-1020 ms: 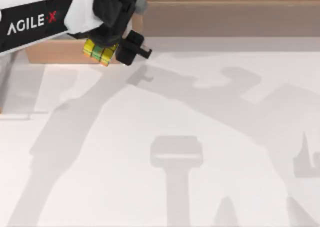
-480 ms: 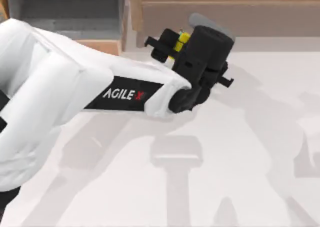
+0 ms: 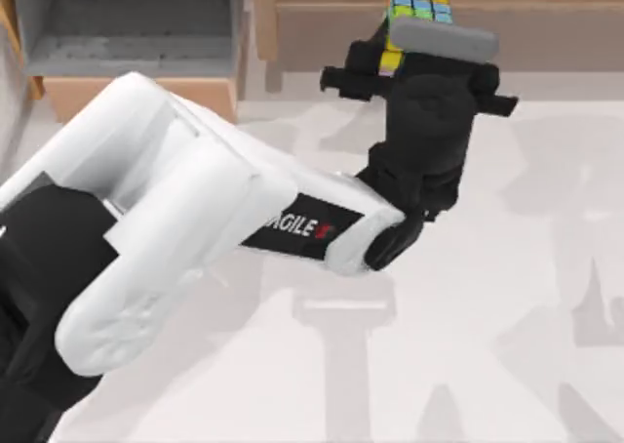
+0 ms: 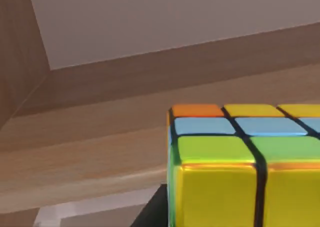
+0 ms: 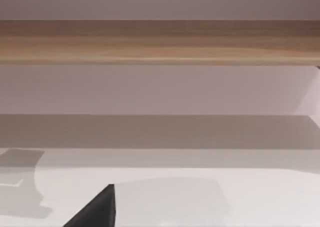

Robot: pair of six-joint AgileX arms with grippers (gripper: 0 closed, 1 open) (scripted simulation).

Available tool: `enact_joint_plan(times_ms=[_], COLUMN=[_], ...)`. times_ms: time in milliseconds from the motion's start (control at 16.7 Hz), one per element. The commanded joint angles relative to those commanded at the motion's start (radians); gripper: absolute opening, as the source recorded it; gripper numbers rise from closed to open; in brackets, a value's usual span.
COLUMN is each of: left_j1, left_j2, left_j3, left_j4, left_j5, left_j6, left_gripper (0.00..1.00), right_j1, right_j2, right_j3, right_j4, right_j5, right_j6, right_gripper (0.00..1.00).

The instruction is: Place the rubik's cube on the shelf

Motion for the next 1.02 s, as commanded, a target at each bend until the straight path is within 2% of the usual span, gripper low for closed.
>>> enact_joint_plan(times_ms=[180,360,780,1020], left_j1=[0.005,0.013,0.01,0.038], left_j2=[0.035,0.053,0.051,0.098], left_j3=[0.03,0.047,0.048,0.164], left_j4=[0.166,0.246,0.247,0.175], left_j5=[-0.025,-0.036,-0.036,-0.003], left_j6=[0.012,0.018,0.019,0.007], left_gripper=[0.0,0.0,0.0,0.0], right_j1=[0.0,0.0,0.0,0.0], right_j2=[0.0,0.0,0.0,0.0], right_j3=[0.0,0.0,0.0,0.0], right_j4=[0.0,0.0,0.0,0.0], right_j5=[0.0,0.0,0.0,0.0], right_j6=[0.0,0.0,0.0,0.0], right_gripper=[1.0,1.0,1.0,1.0])
